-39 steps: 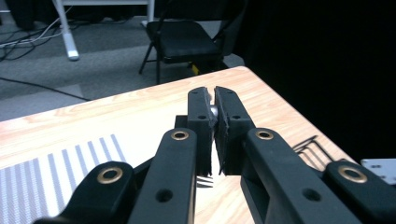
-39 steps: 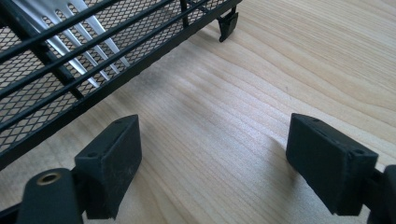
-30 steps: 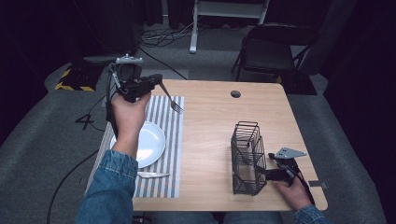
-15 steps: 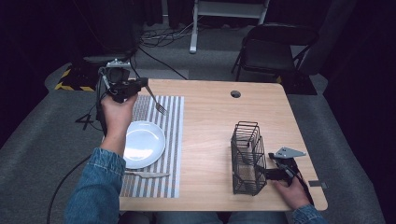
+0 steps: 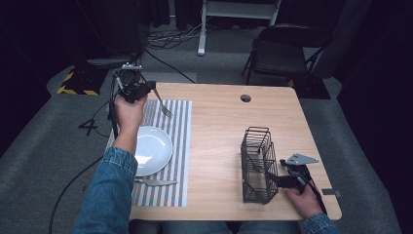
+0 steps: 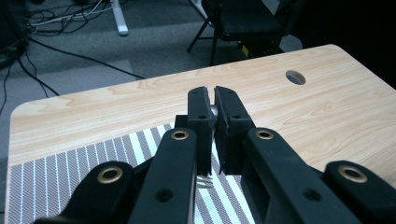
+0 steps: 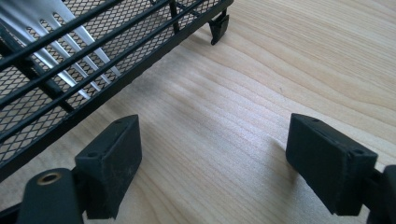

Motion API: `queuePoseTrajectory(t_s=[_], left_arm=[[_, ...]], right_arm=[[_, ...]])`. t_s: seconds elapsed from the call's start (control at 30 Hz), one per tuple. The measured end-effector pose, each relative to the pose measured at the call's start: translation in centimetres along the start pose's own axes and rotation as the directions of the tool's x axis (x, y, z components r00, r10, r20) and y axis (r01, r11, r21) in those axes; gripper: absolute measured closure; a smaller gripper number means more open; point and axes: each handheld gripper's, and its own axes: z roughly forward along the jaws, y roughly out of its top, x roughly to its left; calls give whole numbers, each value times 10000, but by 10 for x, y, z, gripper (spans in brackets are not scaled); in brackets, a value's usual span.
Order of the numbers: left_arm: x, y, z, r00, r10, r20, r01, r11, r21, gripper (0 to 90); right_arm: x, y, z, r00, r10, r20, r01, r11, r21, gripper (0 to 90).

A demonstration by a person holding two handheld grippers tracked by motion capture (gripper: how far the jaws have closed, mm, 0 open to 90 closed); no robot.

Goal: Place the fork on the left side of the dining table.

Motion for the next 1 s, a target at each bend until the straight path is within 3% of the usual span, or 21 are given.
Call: queuePoseTrajectory(t_s=[0.27,0.6,1.0], left_arm=[[7,-8,14,9988,-447,199,446,9990,99,857],[15,-14,13,9956,-850,407,847,9964,74,857],[20,-22,18,9956,-926,130,921,9952,337,857]], right_arm=[[0,0,0,10000,17,24,-17,10000,-4,184],[0,0,1,10000,38,40,-38,10000,0,184],[0,0,1,10000,37,40,-37,10000,0,184]])
